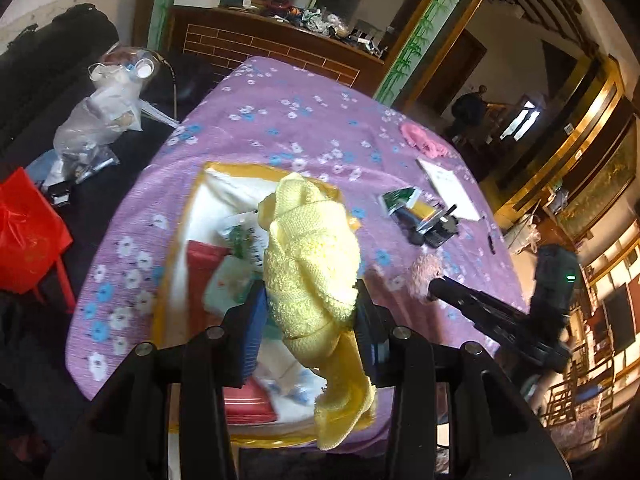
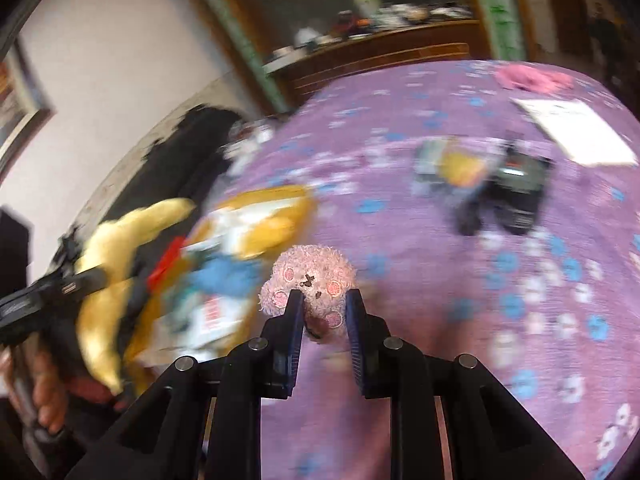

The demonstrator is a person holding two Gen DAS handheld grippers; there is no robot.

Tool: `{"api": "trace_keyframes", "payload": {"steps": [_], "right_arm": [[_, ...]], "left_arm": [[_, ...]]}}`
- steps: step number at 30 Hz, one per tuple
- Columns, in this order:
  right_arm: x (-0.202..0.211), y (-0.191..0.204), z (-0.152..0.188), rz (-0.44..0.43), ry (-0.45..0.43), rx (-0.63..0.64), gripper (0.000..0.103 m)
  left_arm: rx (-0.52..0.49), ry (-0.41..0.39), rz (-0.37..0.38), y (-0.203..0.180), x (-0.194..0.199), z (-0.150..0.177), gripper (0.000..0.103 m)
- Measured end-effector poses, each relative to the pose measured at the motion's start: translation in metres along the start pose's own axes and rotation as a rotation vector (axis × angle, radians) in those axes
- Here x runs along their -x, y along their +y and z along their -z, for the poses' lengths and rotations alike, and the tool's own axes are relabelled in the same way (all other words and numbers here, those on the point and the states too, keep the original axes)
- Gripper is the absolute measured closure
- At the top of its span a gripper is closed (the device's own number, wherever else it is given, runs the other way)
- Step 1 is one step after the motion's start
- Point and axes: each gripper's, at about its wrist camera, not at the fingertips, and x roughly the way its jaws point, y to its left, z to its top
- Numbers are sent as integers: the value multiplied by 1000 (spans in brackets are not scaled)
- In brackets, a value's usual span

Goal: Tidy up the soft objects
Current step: 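Carry the pink ball and yellow towel into the white box and release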

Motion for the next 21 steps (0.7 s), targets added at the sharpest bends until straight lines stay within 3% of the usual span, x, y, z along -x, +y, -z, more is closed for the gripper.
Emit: {"api": "trace_keyframes", "payload": {"steps": [10,13,17,21], "right_arm": [[-31,74,16,-115,160,148,82],[-42,87,19,-96,196,184,82],[-51,95,24,-85,225,202,82],[-59,104,25,-64,225,213,80]], "left_arm": [[-53,48,-66,24,-17,0,64],[-47,70,-66,34,-28,-4,64],[-59,96,-136,42,-44,-5,64],[-44,123,-126,48,-58,0,63]]}}
